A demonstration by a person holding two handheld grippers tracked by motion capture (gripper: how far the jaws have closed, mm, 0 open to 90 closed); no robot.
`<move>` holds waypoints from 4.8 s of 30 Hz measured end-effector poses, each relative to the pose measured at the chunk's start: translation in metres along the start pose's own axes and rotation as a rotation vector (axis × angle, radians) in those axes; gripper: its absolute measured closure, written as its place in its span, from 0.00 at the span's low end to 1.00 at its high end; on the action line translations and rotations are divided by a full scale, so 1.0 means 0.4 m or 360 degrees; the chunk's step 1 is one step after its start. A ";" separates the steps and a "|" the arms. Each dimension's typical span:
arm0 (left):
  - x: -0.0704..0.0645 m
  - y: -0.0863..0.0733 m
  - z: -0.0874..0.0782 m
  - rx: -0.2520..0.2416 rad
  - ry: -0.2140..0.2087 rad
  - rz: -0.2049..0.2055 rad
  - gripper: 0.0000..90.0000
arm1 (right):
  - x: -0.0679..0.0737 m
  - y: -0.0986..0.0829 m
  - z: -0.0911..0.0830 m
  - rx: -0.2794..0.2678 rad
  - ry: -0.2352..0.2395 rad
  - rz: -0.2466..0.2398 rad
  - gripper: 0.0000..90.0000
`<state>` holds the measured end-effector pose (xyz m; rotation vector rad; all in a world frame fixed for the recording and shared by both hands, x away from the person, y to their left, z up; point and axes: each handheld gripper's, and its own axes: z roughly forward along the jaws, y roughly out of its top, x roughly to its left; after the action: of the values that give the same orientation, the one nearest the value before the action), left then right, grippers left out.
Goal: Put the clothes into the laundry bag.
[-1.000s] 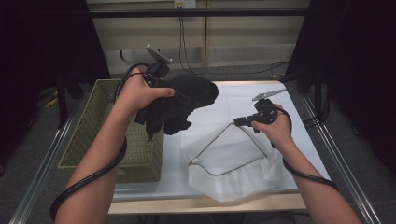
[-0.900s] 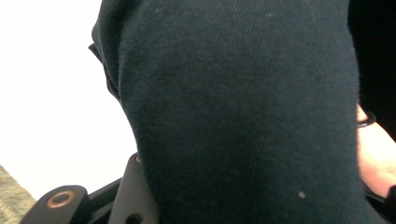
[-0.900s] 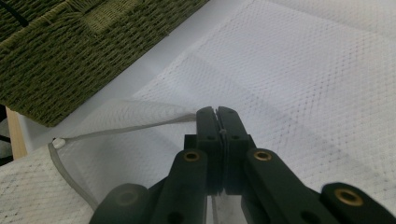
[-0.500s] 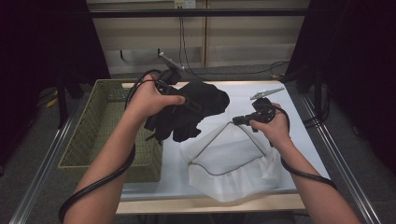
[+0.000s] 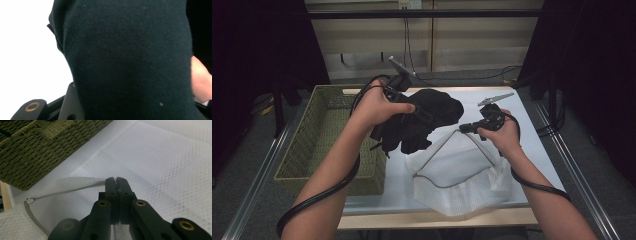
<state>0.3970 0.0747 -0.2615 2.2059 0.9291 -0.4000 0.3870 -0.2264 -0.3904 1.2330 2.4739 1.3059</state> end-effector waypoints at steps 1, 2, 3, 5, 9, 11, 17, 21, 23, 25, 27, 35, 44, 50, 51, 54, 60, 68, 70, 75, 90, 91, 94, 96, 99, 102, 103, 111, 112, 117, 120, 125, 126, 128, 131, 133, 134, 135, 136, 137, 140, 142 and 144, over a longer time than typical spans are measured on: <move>0.003 0.005 -0.007 -0.0007 -0.0006 -0.0010 0.67 | 0.000 0.000 0.000 0.0001 0.0001 0.0000 0.99; 0.005 0.008 -0.013 -0.0022 0.0001 -0.0017 0.67 | 0.000 -0.001 0.000 0.0002 -0.0001 0.0001 0.99; 0.006 0.011 -0.019 -0.0020 0.0015 -0.0010 0.67 | 0.000 -0.001 0.000 0.0004 0.0003 -0.0002 0.99; 0.010 0.017 -0.033 -0.0029 0.0038 -0.0022 0.67 | 0.001 -0.001 -0.001 0.0005 0.0004 -0.0002 0.99; 0.014 0.025 -0.057 -0.0034 0.0062 -0.0040 0.67 | 0.001 -0.001 -0.002 0.0004 -0.0001 -0.0006 0.99; 0.012 0.026 -0.062 -0.0042 0.0056 -0.0024 0.67 | 0.000 -0.001 -0.002 0.0001 0.0001 -0.0005 0.99; -0.008 0.037 -0.059 -0.0051 0.0018 -0.0014 0.67 | -0.005 -0.002 0.003 0.0004 -0.0008 0.0008 0.99; -0.026 0.044 -0.038 -0.0039 -0.0022 0.0009 0.67 | -0.007 -0.001 0.005 -0.0004 -0.0012 0.0018 0.99; -0.030 0.044 -0.030 -0.0042 -0.0040 0.0003 0.67 | -0.009 0.000 0.006 -0.0007 -0.0013 0.0021 0.99; -0.037 0.044 -0.017 -0.0043 -0.0070 -0.0010 0.67 | -0.009 0.000 0.005 -0.0007 -0.0014 0.0026 0.99; -0.044 0.045 -0.003 -0.0045 -0.0086 -0.0013 0.67 | -0.009 0.000 0.005 -0.0007 -0.0013 0.0028 0.99; -0.048 0.033 0.054 0.0037 -0.0128 0.0048 0.67 | -0.011 0.002 0.005 -0.0016 -0.0014 0.0044 0.99; -0.041 0.006 0.106 0.0059 -0.0153 0.0051 0.67 | 0.002 0.019 0.003 -0.0017 -0.0035 0.0011 0.99; -0.038 -0.012 0.137 0.0080 -0.0161 0.0057 0.67 | 0.003 0.025 0.003 -0.0034 -0.0023 0.0020 0.99; -0.038 -0.012 0.137 0.0080 -0.0161 0.0057 0.67 | 0.004 0.026 0.003 -0.0032 -0.0025 0.0014 0.99; -0.036 -0.019 0.150 0.0088 -0.0163 0.0064 0.67 | 0.007 0.027 0.004 -0.0031 -0.0032 0.0004 0.99; -0.032 -0.031 0.170 0.0110 -0.0146 0.0069 0.67 | 0.007 0.027 0.006 -0.0026 -0.0034 0.0004 0.99; -0.024 -0.044 0.208 0.0127 -0.0117 0.0096 0.67 | 0.007 0.030 0.005 -0.0033 -0.0037 0.0000 0.99; -0.026 -0.047 0.214 0.0112 -0.0114 0.0093 0.67 | 0.008 0.030 0.005 -0.0034 -0.0040 -0.0001 0.99; -0.027 -0.054 0.226 0.0135 -0.0122 0.0109 0.67 | 0.010 0.032 0.004 -0.0039 -0.0044 0.0013 0.99; -0.019 -0.066 0.272 0.0121 -0.0084 0.0138 0.66 | 0.016 0.039 0.005 -0.0049 -0.0058 0.0016 0.99; -0.018 -0.068 0.275 0.0122 -0.0087 0.0124 0.66 | 0.016 0.039 0.005 -0.0049 -0.0058 0.0016 0.99; -0.016 -0.071 0.288 0.0105 -0.0092 0.0096 0.66 | 0.017 0.041 0.003 -0.0055 -0.0057 0.0009 0.99; -0.013 -0.073 0.295 0.0132 -0.0068 0.0110 0.66 | 0.017 0.042 0.002 -0.0063 -0.0057 0.0009 0.99; -0.008 -0.075 0.306 0.0124 -0.0051 0.0096 0.66 | 0.019 0.043 0.000 -0.0068 -0.0051 0.0009 0.99; 0.000 -0.077 0.311 0.0126 -0.0026 0.0097 0.66 | 0.022 0.045 -0.003 -0.0076 -0.0042 0.0005 0.99; 0.002 -0.077 0.311 0.0137 -0.0016 0.0086 0.66 | 0.023 0.046 -0.004 -0.0075 -0.0042 0.0005 0.99; 0.021 -0.086 0.309 0.0131 0.0049 0.0041 0.66 | 0.026 0.048 -0.007 -0.0077 -0.0035 -0.0008 0.99; 0.022 -0.087 0.308 0.0119 0.0062 0.0043 0.66 | 0.026 0.047 -0.007 -0.0076 -0.0030 -0.0001 0.99; 0.021 -0.089 0.300 0.0093 0.0059 0.0003 0.66 | 0.026 0.047 -0.005 -0.0074 -0.0032 0.0001 0.99; 0.009 -0.086 0.293 0.0093 0.0070 0.0000 0.66 | 0.028 0.049 -0.003 -0.0077 -0.0032 0.0003 0.99; -0.006 -0.075 0.282 0.0099 0.0053 0.0003 0.66 | 0.031 0.052 -0.002 -0.0077 -0.0024 -0.0005 0.99; -0.007 -0.074 0.282 0.0091 0.0071 0.0004 0.66 | 0.033 0.053 -0.003 -0.0078 -0.0021 0.0001 0.99; -0.012 -0.072 0.283 0.0098 0.0079 0.0006 0.66 | 0.035 0.053 -0.003 -0.0080 -0.0026 0.0000 0.99; -0.019 -0.076 0.299 0.0068 0.0070 -0.0021 0.66 | 0.036 0.054 -0.003 -0.0076 -0.0024 -0.0010 0.99; -0.016 -0.077 0.309 0.0071 0.0059 -0.0032 0.66 | 0.036 0.053 -0.002 -0.0076 -0.0028 -0.0008 0.99; -0.012 -0.078 0.313 0.0084 0.0075 -0.0024 0.66 | 0.037 0.052 -0.003 -0.0078 -0.0027 -0.0004 0.99; -0.009 -0.080 0.317 0.0086 0.0068 -0.0025 0.66 | 0.037 0.052 -0.003 -0.0078 -0.0027 -0.0004 0.99; -0.008 -0.082 0.323 0.0073 0.0077 -0.0032 0.66 | 0.036 0.052 -0.005 -0.0079 -0.0027 -0.0006 0.99; -0.006 -0.085 0.326 0.0090 0.0086 -0.0033 0.66 | 0.036 0.052 -0.006 -0.0080 -0.0028 -0.0006 0.99; 0.000 -0.092 0.337 0.0089 0.0110 -0.0042 0.66 | 0.033 0.054 -0.013 -0.0099 -0.0020 0.0002 0.99; 0.007 -0.096 0.339 0.0119 0.0122 -0.0064 0.66 | 0.033 0.055 -0.015 -0.0101 -0.0018 0.0001 0.99; 0.014 -0.102 0.341 0.0130 0.0140 -0.0076 0.66 | 0.033 0.056 -0.019 -0.0109 -0.0018 0.0002 0.99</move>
<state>0.3700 0.0012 -0.3806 2.2946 1.0310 -0.3716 0.3887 -0.2152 -0.3659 1.2235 2.3994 1.3677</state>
